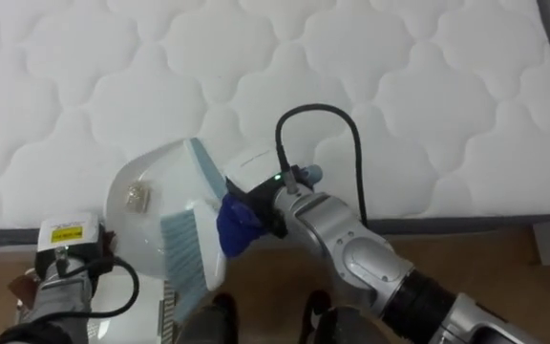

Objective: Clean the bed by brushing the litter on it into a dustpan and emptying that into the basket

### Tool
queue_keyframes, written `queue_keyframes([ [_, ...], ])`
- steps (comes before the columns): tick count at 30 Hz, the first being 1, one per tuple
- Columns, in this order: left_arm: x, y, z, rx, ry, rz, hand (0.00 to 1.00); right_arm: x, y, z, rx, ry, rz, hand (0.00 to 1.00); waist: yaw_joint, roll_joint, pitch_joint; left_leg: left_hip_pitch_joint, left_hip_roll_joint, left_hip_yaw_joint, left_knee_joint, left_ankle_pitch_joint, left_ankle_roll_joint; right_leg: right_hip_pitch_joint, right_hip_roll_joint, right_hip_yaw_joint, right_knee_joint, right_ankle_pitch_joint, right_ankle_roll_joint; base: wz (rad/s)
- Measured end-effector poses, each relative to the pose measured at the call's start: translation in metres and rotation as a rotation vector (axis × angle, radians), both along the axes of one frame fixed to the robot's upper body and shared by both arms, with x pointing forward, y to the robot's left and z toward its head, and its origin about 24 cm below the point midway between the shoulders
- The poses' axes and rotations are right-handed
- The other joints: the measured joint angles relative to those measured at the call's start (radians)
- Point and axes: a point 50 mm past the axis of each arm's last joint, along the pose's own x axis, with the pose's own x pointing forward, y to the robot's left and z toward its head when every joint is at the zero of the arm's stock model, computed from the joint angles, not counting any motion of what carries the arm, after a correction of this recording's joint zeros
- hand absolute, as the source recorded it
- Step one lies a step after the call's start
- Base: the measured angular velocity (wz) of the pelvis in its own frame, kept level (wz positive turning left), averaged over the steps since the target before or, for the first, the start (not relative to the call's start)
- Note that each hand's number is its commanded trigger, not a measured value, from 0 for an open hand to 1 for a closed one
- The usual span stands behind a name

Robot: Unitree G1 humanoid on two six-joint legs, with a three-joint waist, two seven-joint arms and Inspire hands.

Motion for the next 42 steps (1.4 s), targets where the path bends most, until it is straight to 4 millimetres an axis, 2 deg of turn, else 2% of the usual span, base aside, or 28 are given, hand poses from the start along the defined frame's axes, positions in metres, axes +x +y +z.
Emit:
queue_keyframes([
  [14, -0.003, -0.001, -0.003, -0.062, -0.033, 0.027, 1.00, -0.003, 0.000, -0.002, 0.055, 0.065, 0.023, 1.00, 0.000, 0.002, 0.0016, -0.016, -0.003, -0.018, -0.001, -0.002, 0.002, 0.000, -0.004, -0.019, -0.013, -0.001, 0.002, 0.03],
  [23, -0.006, 0.000, -0.004, -0.093, -0.055, 0.013, 1.00, 0.006, -0.045, -0.015, -0.037, 0.079, -0.033, 1.00, 0.001, -0.002, 0.0020, -0.007, -0.003, -0.034, 0.005, -0.007, 0.005, 0.023, -0.003, -0.031, -0.021, -0.002, 0.005, 0.04],
  [28, -0.011, 0.000, -0.006, -0.103, -0.074, 0.004, 1.00, 0.016, -0.085, -0.018, -0.104, 0.023, -0.094, 1.00, 0.012, -0.005, 0.0030, 0.046, 0.006, -0.040, -0.009, -0.011, 0.006, 0.094, 0.016, -0.034, -0.073, 0.009, 0.015, -0.02],
  [31, -0.006, -0.004, -0.002, -0.100, -0.130, -0.028, 1.00, 0.023, -0.104, -0.021, -0.099, 0.013, -0.157, 1.00, 0.022, -0.005, 0.0033, 0.076, 0.002, -0.037, -0.017, -0.015, 0.011, 0.126, 0.015, -0.032, -0.088, 0.014, 0.023, -0.02],
  [37, 0.003, -0.007, 0.008, -0.128, -0.266, -0.011, 1.00, 0.028, -0.126, -0.014, 0.016, -0.086, -0.267, 1.00, 0.021, -0.006, 0.0031, 0.176, -0.006, -0.024, -0.074, -0.016, 0.018, 0.224, 0.015, -0.026, -0.142, 0.025, 0.039, -0.02],
  [42, -0.001, -0.008, 0.010, -0.165, -0.350, 0.047, 1.00, 0.025, -0.137, -0.013, 0.072, -0.122, -0.323, 1.00, 0.015, -0.007, 0.0018, 0.276, -0.018, -0.013, -0.135, -0.014, 0.022, 0.305, 0.015, -0.010, -0.182, 0.027, 0.052, -0.06],
])
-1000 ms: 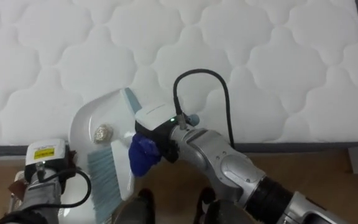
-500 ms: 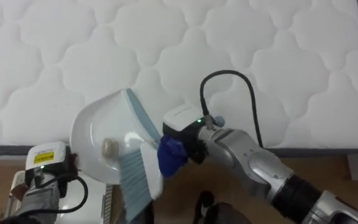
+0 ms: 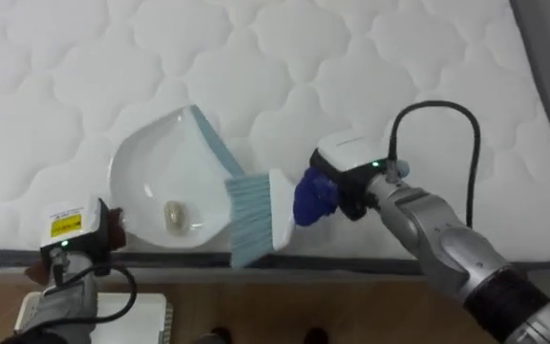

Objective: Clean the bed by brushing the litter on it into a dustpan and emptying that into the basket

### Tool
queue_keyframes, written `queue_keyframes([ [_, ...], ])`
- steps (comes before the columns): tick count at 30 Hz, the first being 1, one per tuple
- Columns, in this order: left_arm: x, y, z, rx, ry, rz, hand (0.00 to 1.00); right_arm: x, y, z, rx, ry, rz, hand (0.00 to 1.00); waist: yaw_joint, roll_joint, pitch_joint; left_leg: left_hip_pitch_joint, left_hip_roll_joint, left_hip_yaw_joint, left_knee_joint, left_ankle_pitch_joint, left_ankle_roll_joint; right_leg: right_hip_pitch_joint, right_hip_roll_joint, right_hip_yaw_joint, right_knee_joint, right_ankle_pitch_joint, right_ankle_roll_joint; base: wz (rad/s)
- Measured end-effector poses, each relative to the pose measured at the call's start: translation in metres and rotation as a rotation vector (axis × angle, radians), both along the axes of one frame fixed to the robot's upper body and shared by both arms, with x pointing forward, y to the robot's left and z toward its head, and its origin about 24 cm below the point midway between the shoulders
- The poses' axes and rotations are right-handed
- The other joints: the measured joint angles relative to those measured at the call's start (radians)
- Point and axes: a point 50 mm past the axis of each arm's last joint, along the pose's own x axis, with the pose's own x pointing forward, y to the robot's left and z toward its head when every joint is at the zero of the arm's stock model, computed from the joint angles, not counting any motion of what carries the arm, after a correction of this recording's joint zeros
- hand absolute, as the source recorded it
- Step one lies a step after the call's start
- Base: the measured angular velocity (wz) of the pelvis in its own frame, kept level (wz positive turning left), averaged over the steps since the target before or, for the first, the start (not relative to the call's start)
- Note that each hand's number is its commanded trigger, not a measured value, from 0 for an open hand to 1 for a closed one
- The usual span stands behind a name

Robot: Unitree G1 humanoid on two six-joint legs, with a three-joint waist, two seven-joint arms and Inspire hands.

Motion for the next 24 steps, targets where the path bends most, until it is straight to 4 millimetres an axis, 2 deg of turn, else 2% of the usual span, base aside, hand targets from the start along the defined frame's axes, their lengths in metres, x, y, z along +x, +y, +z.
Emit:
queue_keyframes([
  [3, -0.005, -0.003, -0.001, -0.032, -0.023, 0.011, 1.00, -0.001, -0.005, 0.008, 0.056, -0.049, -0.032, 1.00, -0.013, 0.001, -0.0018, 0.052, -0.002, 0.001, -0.030, 0.000, 0.000, 0.054, 0.002, -0.001, -0.032, 0.001, 0.007, 0.00],
  [8, -0.022, -0.014, -0.005, -0.085, -0.054, -0.009, 1.00, -0.012, -0.028, 0.007, 0.166, -0.074, -0.152, 0.99, -0.023, 0.014, -0.0158, 0.154, -0.013, 0.000, -0.085, 0.001, 0.000, 0.149, 0.002, 0.006, -0.077, -0.001, 0.016, 0.02],
  [9, -0.028, -0.016, -0.007, -0.101, -0.058, -0.008, 1.00, -0.015, -0.036, 0.003, 0.186, -0.068, -0.192, 0.77, -0.027, 0.019, -0.0214, 0.180, -0.015, -0.002, -0.099, 0.001, 0.000, 0.174, 0.002, 0.010, -0.085, -0.001, 0.018, 0.09],
  [11, -0.037, -0.018, -0.009, -0.123, -0.060, 0.004, 1.00, -0.022, -0.049, -0.002, 0.246, -0.060, -0.267, 0.00, -0.027, 0.025, -0.0269, 0.232, -0.020, -0.004, -0.134, 0.001, 0.001, 0.225, 0.004, 0.026, -0.113, -0.003, 0.029, 0.12],
  [14, -0.052, -0.014, -0.014, -0.155, -0.057, 0.059, 1.00, -0.033, -0.068, -0.010, 0.338, -0.049, -0.383, 0.00, -0.050, 0.036, -0.0400, 0.296, -0.035, -0.032, -0.182, 0.006, 0.008, 0.301, 0.000, 0.035, -0.139, -0.014, 0.047, 0.33],
  [16, -0.056, -0.010, -0.011, -0.168, -0.071, 0.086, 1.00, -0.037, -0.083, -0.010, 0.428, -0.060, -0.474, 0.00, -0.084, 0.035, -0.0483, 0.309, -0.052, -0.080, -0.194, 0.013, 0.011, 0.336, -0.003, 0.063, -0.152, -0.026, 0.067, 0.60],
  [19, -0.048, -0.010, 0.000, -0.188, -0.132, 0.089, 1.00, -0.037, -0.097, -0.004, 0.564, -0.110, -0.573, 0.00, -0.096, 0.034, -0.0502, 0.311, -0.060, -0.115, -0.196, 0.028, 0.008, 0.361, -0.003, 0.066, -0.174, -0.026, 0.067, 0.43],
  [24, -0.041, -0.010, 0.011, -0.220, -0.182, 0.080, 1.00, -0.037, -0.104, 0.001, 0.693, -0.158, -0.644, 0.00, -0.089, 0.035, -0.0520, 0.347, -0.062, -0.145, -0.222, 0.037, 0.001, 0.427, 0.009, 0.069, -0.229, -0.024, 0.067, 0.19],
])
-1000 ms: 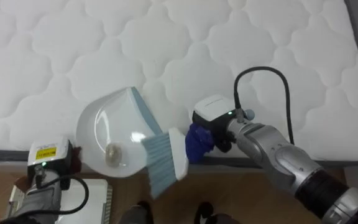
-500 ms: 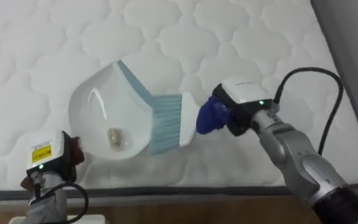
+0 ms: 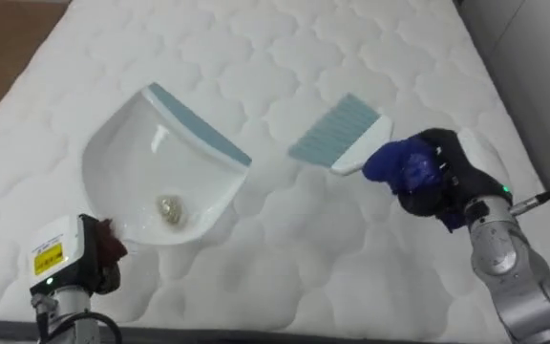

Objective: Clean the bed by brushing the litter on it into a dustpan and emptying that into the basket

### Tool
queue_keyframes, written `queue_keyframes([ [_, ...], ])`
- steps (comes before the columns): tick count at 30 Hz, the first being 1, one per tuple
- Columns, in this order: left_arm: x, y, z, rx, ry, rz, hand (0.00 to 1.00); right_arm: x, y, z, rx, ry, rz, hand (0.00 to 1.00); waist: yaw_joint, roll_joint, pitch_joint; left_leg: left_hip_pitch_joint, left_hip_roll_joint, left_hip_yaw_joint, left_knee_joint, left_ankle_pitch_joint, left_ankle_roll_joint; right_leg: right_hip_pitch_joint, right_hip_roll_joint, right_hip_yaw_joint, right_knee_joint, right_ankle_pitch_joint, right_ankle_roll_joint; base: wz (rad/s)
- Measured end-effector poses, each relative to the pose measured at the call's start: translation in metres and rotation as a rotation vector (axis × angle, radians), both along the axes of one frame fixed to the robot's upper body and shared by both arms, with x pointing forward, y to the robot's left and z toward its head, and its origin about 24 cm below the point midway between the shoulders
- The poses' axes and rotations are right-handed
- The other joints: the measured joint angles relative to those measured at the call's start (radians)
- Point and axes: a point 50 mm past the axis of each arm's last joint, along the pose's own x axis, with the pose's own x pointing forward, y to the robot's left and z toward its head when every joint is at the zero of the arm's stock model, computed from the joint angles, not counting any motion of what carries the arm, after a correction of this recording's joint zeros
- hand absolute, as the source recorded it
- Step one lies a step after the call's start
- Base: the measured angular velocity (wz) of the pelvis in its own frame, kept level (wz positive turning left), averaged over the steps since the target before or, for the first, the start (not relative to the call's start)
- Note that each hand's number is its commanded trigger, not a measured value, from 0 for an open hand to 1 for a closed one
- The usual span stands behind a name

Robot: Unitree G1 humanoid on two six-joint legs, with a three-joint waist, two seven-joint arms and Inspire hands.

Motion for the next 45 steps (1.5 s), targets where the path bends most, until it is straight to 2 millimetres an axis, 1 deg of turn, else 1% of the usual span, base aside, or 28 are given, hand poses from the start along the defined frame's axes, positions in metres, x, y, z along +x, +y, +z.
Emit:
queue_keyframes([
  [3, 0.003, -0.002, 0.009, -0.014, -0.044, -0.011, 1.00, 0.000, -0.003, 0.001, 0.079, -0.010, -0.027, 0.00, 0.015, -0.001, -0.0005, 0.012, -0.001, -0.022, -0.008, 0.002, -0.003, 0.026, 0.008, 0.000, -0.018, 0.002, -0.003, 0.13],
  [4, 0.001, -0.002, 0.011, -0.023, -0.063, -0.008, 1.00, 0.000, -0.003, 0.001, 0.097, -0.013, -0.033, 0.00, 0.017, -0.002, -0.0020, 0.012, -0.001, -0.030, -0.008, 0.003, -0.005, 0.034, 0.011, -0.001, -0.028, 0.003, -0.004, 0.17],
  [11, -0.011, 0.005, 0.013, -0.041, -0.075, 0.032, 1.00, -0.001, -0.004, 0.000, 0.219, -0.024, -0.057, 0.00, 0.026, -0.001, -0.0018, 0.007, -0.006, -0.075, 0.003, 0.005, -0.009, 0.063, 0.016, -0.014, -0.054, 0.003, -0.004, 0.23],
  [15, -0.013, 0.006, 0.012, -0.042, -0.069, 0.038, 1.00, -0.002, -0.003, -0.003, 0.235, -0.012, -0.058, 0.00, 0.073, 0.004, -0.0002, -0.006, -0.006, -0.092, 0.003, 0.007, -0.012, 0.061, 0.020, -0.020, -0.061, 0.002, -0.004, 0.12],
  [18, -0.017, 0.007, 0.009, -0.059, -0.060, 0.069, 1.00, -0.004, -0.006, -0.010, 0.239, 0.012, -0.073, 0.00, 0.095, 0.006, 0.0009, -0.025, -0.008, -0.124, 0.003, 0.011, -0.018, 0.062, 0.021, -0.058, -0.061, 0.002, -0.004, 0.32],
  [20, -0.020, 0.010, 0.008, -0.072, -0.048, 0.090, 1.00, -0.008, -0.007, -0.015, 0.248, 0.025, -0.087, 0.00, 0.096, 0.008, 0.0015, -0.048, -0.011, -0.164, 0.009, 0.015, -0.024, 0.063, 0.025, -0.101, -0.062, 0.002, -0.005, 0.63],
  [21, -0.021, 0.011, 0.007, -0.077, -0.043, 0.097, 1.00, -0.009, -0.006, -0.016, 0.250, 0.029, -0.088, 0.00, 0.094, 0.009, 0.0020, -0.064, -0.014, -0.183, 0.013, 0.023, -0.029, 0.064, 0.026, -0.133, -0.062, 0.001, -0.007, 0.93],
  [22, -0.021, 0.010, 0.007, -0.087, -0.039, 0.098, 1.00, -0.009, -0.006, -0.016, 0.246, 0.025, -0.094, 0.00, 0.089, 0.012, 0.0030, -0.084, -0.016, -0.178, 0.014, 0.038, -0.030, 0.068, 0.025, -0.168, -0.061, -0.001, -0.011, 1.01],
  [23, -0.020, 0.009, 0.006, -0.092, -0.038, 0.094, 1.00, -0.009, -0.007, -0.016, 0.241, 0.020, -0.102, 0.00, 0.086, 0.013, 0.0032, -0.094, -0.015, -0.165, 0.019, 0.049, -0.030, 0.070, 0.025, -0.181, -0.061, -0.003, -0.013, 1.38],
  [24, -0.018, 0.004, 0.007, -0.106, -0.040, 0.081, 1.00, -0.011, -0.009, -0.016, 0.235, 0.006, -0.122, 0.00, 0.071, 0.018, 0.0056, -0.118, -0.016, -0.125, 0.020, 0.076, -0.023, 0.074, 0.025, -0.209, -0.056, -0.009, -0.023, 1.62],
  [25, -0.013, -0.002, 0.007, -0.114, -0.042, 0.056, 1.00, -0.015, -0.013, -0.020, 0.229, -0.001, -0.150, 0.00, 0.072, 0.017, 0.0073, -0.131, -0.023, -0.109, 0.002, 0.111, -0.019, 0.066, 0.027, -0.202, -0.046, -0.021, -0.043, 1.63],
  [26, -0.012, -0.004, 0.007, -0.120, -0.040, 0.046, 1.00, -0.017, -0.015, -0.022, 0.226, 0.002, -0.163, 0.00, 0.081, 0.016, 0.0073, -0.130, -0.025, -0.122, -0.018, 0.130, -0.023, 0.055, 0.032, -0.180, -0.037, -0.032, -0.061, 1.35],
  [27, -0.010, -0.006, 0.008, -0.131, -0.040, 0.032, 1.00, -0.020, -0.019, -0.025, 0.224, 0.005, -0.180, 0.00, 0.094, 0.008, 0.0072, -0.131, -0.032, -0.170, -0.067, 0.173, -0.038, 0.023, 0.067, -0.110, -0.052, -0.040, -0.091, 1.32],
  [28, -0.009, -0.009, 0.007, -0.149, -0.043, 0.042, 1.00, -0.022, -0.023, -0.023, 0.214, -0.006, -0.186, 0.00, 0.083, 0.003, 0.0135, -0.156, -0.041, -0.149, -0.073, 0.196, -0.034, -0.003, 0.062, -0.147, -0.043, -0.044, -0.117, 1.37],
  [29, -0.008, -0.009, 0.007, -0.155, -0.040, 0.045, 1.00, -0.022, -0.025, -0.024, 0.213, -0.005, -0.193, 0.00, 0.077, 0.008, 0.0177, -0.175, -0.033, -0.066, 0.000, 0.165, -0.016, -0.008, 0.051, -0.195, -0.020, -0.054, -0.121, 1.40],
  [30, -0.011, -0.008, 0.004, -0.158, -0.017, 0.043, 1.00, -0.024, -0.024, -0.029, 0.219, 0.013, -0.204, 0.00, 0.072, 0.003, 0.0228, -0.182, -0.006, 0.082, 0.157, 0.080, 0.015, -0.004, 0.037, -0.268, 0.008, -0.072, -0.129, 1.10],
  [31, -0.011, -0.008, 0.004, -0.160, -0.006, 0.040, 1.00, -0.024, -0.025, -0.030, 0.220, 0.019, -0.208, 0.00, 0.065, 0.004, 0.0244, -0.173, 0.037, 0.187, 0.271, 0.010, 0.025, 0.002, 0.040, -0.344, 0.017, -0.081, -0.135, 1.02],
  [32, -0.010, -0.008, 0.004, -0.161, -0.007, 0.037, 1.00, -0.024, -0.025, -0.030, 0.222, 0.019, -0.209, 0.00, 0.055, 0.010, 0.0244, -0.162, 0.058, 0.223, 0.308, -0.017, 0.020, 0.007, 0.046, -0.375, 0.016, -0.083, -0.139, 1.20],
  [33, -0.008, -0.009, 0.005, -0.163, -0.013, 0.032, 1.00, -0.025, -0.025, -0.030, 0.230, 0.025, -0.212, 0.00, 0.026, 0.013, 0.0239, -0.136, 0.097, 0.268, 0.349, -0.056, 0.010, 0.011, 0.056, -0.432, 0.016, -0.087, -0.145, 1.28],
  [34, -0.006, -0.010, 0.006, -0.169, -0.020, 0.025, 1.00, -0.025, -0.026, -0.030, 0.236, 0.026, -0.213, 0.00, 0.005, 0.012, 0.0240, -0.100, 0.121, 0.303, 0.346, -0.088, -0.009, 0.012, 0.066, -0.470, 0.015, -0.089, -0.148, 1.19],
  [35, -0.006, -0.010, 0.006, -0.175, -0.023, 0.023, 1.00, -0.025, -0.027, -0.030, 0.240, 0.026, -0.215, 0.00, 0.002, 0.012, 0.0244, -0.083, 0.129, 0.313, 0.335, -0.097, -0.015, 0.010, 0.068, -0.484, 0.015, -0.090, -0.149, 0.85],
  [36, -0.005, -0.011, 0.006, -0.181, -0.024, 0.022, 1.00, -0.025, -0.027, -0.030, 0.242, 0.027, -0.216, 0.00, -0.008, 0.011, 0.0254, -0.053, 0.136, 0.320, 0.290, -0.110, -0.031, 0.005, 0.070, -0.503, 0.018, -0.088, -0.151, 0.56],
  [37, -0.004, -0.011, 0.007, -0.185, -0.028, 0.023, 1.00, -0.025, -0.028, -0.030, 0.243, 0.028, -0.215, 0.00, -0.007, 0.013, 0.0253, -0.042, 0.133, 0.329, 0.242, -0.118, -0.028, -0.001, 0.070, -0.510, 0.029, -0.088, -0.151, 0.46],
  [40, 0.000, -0.011, 0.010, -0.187, -0.044, 0.022, 1.00, -0.025, -0.026, -0.030, 0.238, 0.030, -0.209, 0.00, 0.005, 0.019, 0.0217, -0.030, 0.122, 0.335, 0.166, -0.119, -0.026, -0.014, 0.070, -0.510, 0.031, -0.081, -0.154, 0.27],
  [41, 0.001, -0.012, 0.010, -0.187, -0.048, 0.020, 1.00, -0.025, -0.026, -0.030, 0.237, 0.031, -0.209, 0.00, 0.005, 0.020, 0.0207, -0.030, 0.119, 0.335, 0.155, -0.119, -0.025, -0.017, 0.070, -0.509, 0.032, -0.079, -0.154, 0.32],
  [42, 0.004, -0.012, 0.012, -0.187, -0.057, 0.018, 1.00, -0.025, -0.026, -0.030, 0.236, 0.031, -0.207, 0.00, 0.009, 0.020, 0.0201, -0.029, 0.112, 0.336, 0.138, -0.113, -0.018, -0.023, 0.066, -0.508, 0.033, -0.072, -0.155, 0.19],
  [44, 0.005, -0.012, 0.013, -0.187, -0.062, 0.017, 1.00, -0.025, -0.025, -0.031, 0.236, 0.034, -0.204, 0.00, 0.022, 0.023, 0.0173, -0.025, 0.104, 0.335, 0.126, -0.102, -0.012, -0.024, 0.058, -0.508, 0.034, -0.068, -0.153, 0.08],
  [45, 0.005, -0.012, 0.013, -0.187, -0.063, 0.020, 1.00, -0.025, -0.024, -0.031, 0.236, 0.037, -0.199, 0.00, 0.025, 0.026, 0.0132, -0.024, 0.100, 0.333, 0.126, -0.100, -0.009, -0.026, 0.052, -0.508, 0.048, -0.067, -0.153, 0.04],
])
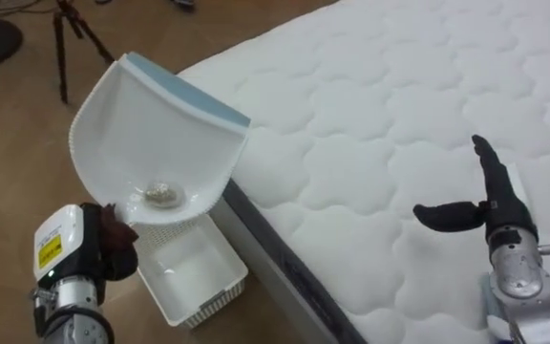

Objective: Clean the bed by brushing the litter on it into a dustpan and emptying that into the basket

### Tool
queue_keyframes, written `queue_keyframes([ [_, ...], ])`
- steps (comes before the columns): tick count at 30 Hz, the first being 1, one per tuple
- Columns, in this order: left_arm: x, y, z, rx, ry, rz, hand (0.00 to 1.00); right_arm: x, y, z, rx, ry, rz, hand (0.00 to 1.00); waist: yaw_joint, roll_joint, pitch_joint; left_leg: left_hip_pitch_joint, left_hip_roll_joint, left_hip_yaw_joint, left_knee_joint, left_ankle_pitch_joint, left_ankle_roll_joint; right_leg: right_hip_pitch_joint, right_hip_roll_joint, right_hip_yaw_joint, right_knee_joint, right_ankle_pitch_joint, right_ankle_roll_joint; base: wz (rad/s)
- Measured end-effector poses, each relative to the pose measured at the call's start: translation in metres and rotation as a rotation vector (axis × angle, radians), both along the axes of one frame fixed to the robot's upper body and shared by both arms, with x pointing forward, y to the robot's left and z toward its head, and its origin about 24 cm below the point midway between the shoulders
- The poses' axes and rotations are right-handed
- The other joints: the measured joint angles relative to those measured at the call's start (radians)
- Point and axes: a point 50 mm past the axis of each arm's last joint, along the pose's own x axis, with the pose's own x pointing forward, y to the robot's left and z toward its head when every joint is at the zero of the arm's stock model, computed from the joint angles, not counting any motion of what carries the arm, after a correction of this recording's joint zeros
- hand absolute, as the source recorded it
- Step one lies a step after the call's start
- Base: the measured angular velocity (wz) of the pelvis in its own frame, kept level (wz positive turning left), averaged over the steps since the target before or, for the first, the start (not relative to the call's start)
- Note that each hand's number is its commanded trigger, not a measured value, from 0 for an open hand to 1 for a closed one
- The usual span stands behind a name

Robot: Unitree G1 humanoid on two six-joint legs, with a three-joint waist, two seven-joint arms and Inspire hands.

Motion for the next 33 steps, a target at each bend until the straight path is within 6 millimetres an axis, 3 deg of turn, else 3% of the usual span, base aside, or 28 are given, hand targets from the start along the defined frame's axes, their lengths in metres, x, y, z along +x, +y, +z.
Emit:
queue_keyframes([
  [1, 0.000, 0.000, 0.000, 0.000, -0.003, 0.002, 1.00, 0.000, 0.001, 0.000, 0.002, -0.001, 0.002, 0.00, 0.009, 0.004, -0.0039, 0.000, -0.004, 0.000, -0.001, 0.001, 0.002, -0.006, -0.008, 0.000, 0.017, 0.000, 0.000, 0.04],
  [5, 0.002, 0.002, 0.002, 0.002, -0.013, 0.004, 1.00, -0.001, 0.005, -0.003, 0.006, 0.007, 0.013, 0.00, 0.017, 0.000, -0.0059, -0.003, -0.023, -0.024, -0.018, 0.014, 0.018, -0.014, -0.029, 0.020, 0.043, 0.002, 0.006, 0.25],
  [8, 0.003, -0.001, 0.003, -0.005, -0.020, -0.016, 1.00, -0.011, 0.007, -0.013, 0.020, 0.041, 0.007, 0.00, -0.006, -0.016, -0.0084, -0.002, -0.051, -0.105, -0.033, 0.035, 0.034, -0.007, -0.043, 0.101, 0.082, 0.008, 0.019, 0.88],
  [10, 0.003, -0.005, 0.002, -0.008, -0.017, -0.041, 1.00, -0.020, 0.008, -0.020, 0.030, 0.070, -0.003, 0.00, -0.019, -0.025, -0.0080, -0.007, -0.059, -0.161, -0.028, 0.043, 0.044, -0.002, -0.027, 0.266, 0.101, 0.024, 0.055, 1.11],
  [12, 0.003, -0.008, 0.000, -0.009, -0.009, -0.058, 1.00, -0.028, 0.007, -0.026, 0.033, 0.094, -0.012, 0.00, -0.030, -0.034, -0.0096, -0.021, -0.079, -0.227, -0.028, 0.052, 0.053, -0.001, -0.017, 0.355, 0.105, 0.033, 0.075, 1.09],
  [14, 0.001, -0.010, -0.001, -0.001, 0.005, -0.076, 1.00, -0.034, 0.006, -0.030, 0.034, 0.110, -0.020, 0.00, -0.030, -0.038, -0.0101, -0.035, -0.101, -0.286, -0.024, 0.064, 0.060, -0.011, -0.015, 0.404, 0.105, 0.033, 0.095, 0.93],
  [15, -0.001, -0.010, -0.004, 0.001, 0.020, -0.079, 1.00, -0.035, 0.007, -0.031, 0.031, 0.112, -0.023, 0.00, -0.027, -0.032, -0.0056, -0.044, -0.115, -0.321, -0.024, 0.070, 0.062, -0.020, -0.005, 0.453, 0.095, 0.021, 0.123, 0.62],
  [16, -0.003, -0.009, -0.005, 0.003, 0.030, -0.073, 1.00, -0.035, 0.009, -0.031, 0.038, 0.109, -0.022, 0.00, -0.025, -0.030, -0.0044, -0.052, -0.120, -0.356, -0.028, 0.078, 0.063, -0.047, 0.011, 0.528, 0.059, 0.017, 0.123, 0.54],
  [17, -0.003, -0.008, -0.005, 0.005, 0.031, -0.072, 1.00, -0.035, 0.010, -0.031, 0.035, 0.107, -0.019, 0.00, -0.025, -0.028, -0.0027, -0.058, -0.120, -0.366, -0.029, 0.082, 0.060, -0.072, 0.019, 0.554, 0.042, 0.022, 0.122, 0.53],
  [18, -0.003, -0.006, -0.005, 0.009, 0.037, -0.075, 1.00, -0.035, 0.012, -0.031, 0.024, 0.108, -0.012, 0.00, -0.030, -0.025, 0.0002, -0.070, -0.122, -0.381, -0.026, 0.087, 0.057, -0.126, 0.015, 0.589, -0.003, 0.065, 0.126, 0.58],
  [19, -0.004, -0.004, -0.006, 0.012, 0.052, -0.078, 1.00, -0.037, 0.013, -0.033, 0.019, 0.115, -0.012, 0.00, -0.035, -0.032, 0.0002, -0.073, -0.133, -0.389, -0.019, 0.085, 0.053, -0.153, -0.002, 0.606, -0.020, 0.172, 0.138, 0.62],
  [20, -0.006, -0.004, -0.008, 0.011, 0.063, -0.078, 1.00, -0.039, 0.013, -0.035, 0.015, 0.123, -0.014, 0.00, -0.038, -0.030, -0.0013, -0.074, -0.135, -0.398, -0.017, 0.082, 0.050, -0.154, -0.006, 0.602, -0.010, 0.176, 0.126, 0.53],
  [21, -0.007, -0.004, -0.010, 0.012, 0.076, -0.083, 1.00, -0.041, 0.011, -0.036, 0.005, 0.132, -0.017, 0.00, -0.038, -0.024, -0.0065, -0.079, -0.138, -0.411, -0.017, 0.078, 0.042, -0.148, 0.001, 0.586, -0.021, 0.157, 0.134, 0.39],
  [24, -0.008, -0.002, -0.010, 0.018, 0.082, -0.089, 1.00, -0.039, 0.011, -0.034, -0.027, 0.125, 0.003, 0.00, -0.036, -0.012, -0.0004, -0.093, -0.128, -0.425, -0.027, 0.081, 0.030, -0.151, 0.010, 0.551, -0.020, 0.148, 0.120, 0.29],
  [27, -0.011, -0.003, -0.013, 0.025, 0.101, -0.095, 1.00, -0.038, 0.012, -0.034, -0.027, 0.125, 0.017, 0.00, -0.033, -0.008, -0.0002, -0.100, -0.121, -0.425, -0.024, 0.076, 0.022, -0.152, 0.010, 0.531, 0.003, 0.130, 0.102, 0.31],
  [32, -0.014, -0.002, -0.019, 0.026, 0.132, -0.092, 1.00, -0.039, 0.012, -0.036, -0.038, 0.136, 0.033, 0.00, -0.038, -0.015, 0.0052, -0.148, -0.117, -0.396, 0.071, 0.036, 0.013, -0.190, 0.006, 0.520, 0.123, 0.039, 0.090, 0.40],
  [33, -0.017, -0.002, -0.023, 0.025, 0.154, -0.091, 1.00, -0.041, 0.012, -0.039, -0.051, 0.150, 0.039, 0.00, -0.037, -0.015, 0.0060, -0.162, -0.109, -0.365, 0.096, 0.028, 0.012, -0.197, 0.002, 0.513, 0.147, 0.021, 0.086, 0.39],
])
